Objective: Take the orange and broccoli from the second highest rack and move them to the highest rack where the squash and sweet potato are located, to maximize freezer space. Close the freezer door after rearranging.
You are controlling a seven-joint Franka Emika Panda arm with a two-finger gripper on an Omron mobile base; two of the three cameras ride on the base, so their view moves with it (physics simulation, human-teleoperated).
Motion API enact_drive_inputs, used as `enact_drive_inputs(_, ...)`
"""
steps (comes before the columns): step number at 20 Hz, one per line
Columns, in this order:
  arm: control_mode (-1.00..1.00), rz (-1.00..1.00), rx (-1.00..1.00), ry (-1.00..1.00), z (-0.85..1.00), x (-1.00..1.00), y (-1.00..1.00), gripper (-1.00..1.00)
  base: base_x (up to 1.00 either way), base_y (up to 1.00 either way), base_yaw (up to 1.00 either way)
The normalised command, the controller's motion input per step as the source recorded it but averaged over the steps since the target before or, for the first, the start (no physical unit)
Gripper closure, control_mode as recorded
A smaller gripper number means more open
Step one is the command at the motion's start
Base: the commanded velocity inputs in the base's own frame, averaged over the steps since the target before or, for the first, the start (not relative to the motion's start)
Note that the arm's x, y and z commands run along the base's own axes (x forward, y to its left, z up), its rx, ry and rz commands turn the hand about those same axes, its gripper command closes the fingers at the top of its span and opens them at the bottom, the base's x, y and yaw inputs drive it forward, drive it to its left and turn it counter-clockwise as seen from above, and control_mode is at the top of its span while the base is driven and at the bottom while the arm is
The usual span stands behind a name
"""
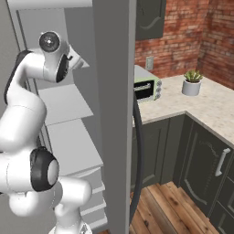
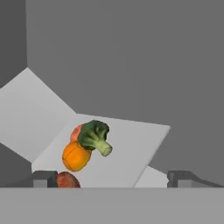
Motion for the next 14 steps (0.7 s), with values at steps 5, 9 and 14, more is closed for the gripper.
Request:
enact_drive_inputs(5,-1.00,0.00,0.00,0.13,0.16,-0.69,-0.06,-1.00,0.00,0.00,0.00)
enact_drive_inputs(9,-1.00,0.00,0.00,0.17,0.13,-0.71,-0.05,-1.00,0.00,0.00,0.00)
enact_drive_inputs(14,-1.00,0.00,0.00,0.21,0.03,-0.68,-0.03,-1.00,0.00,0.00,0.00)
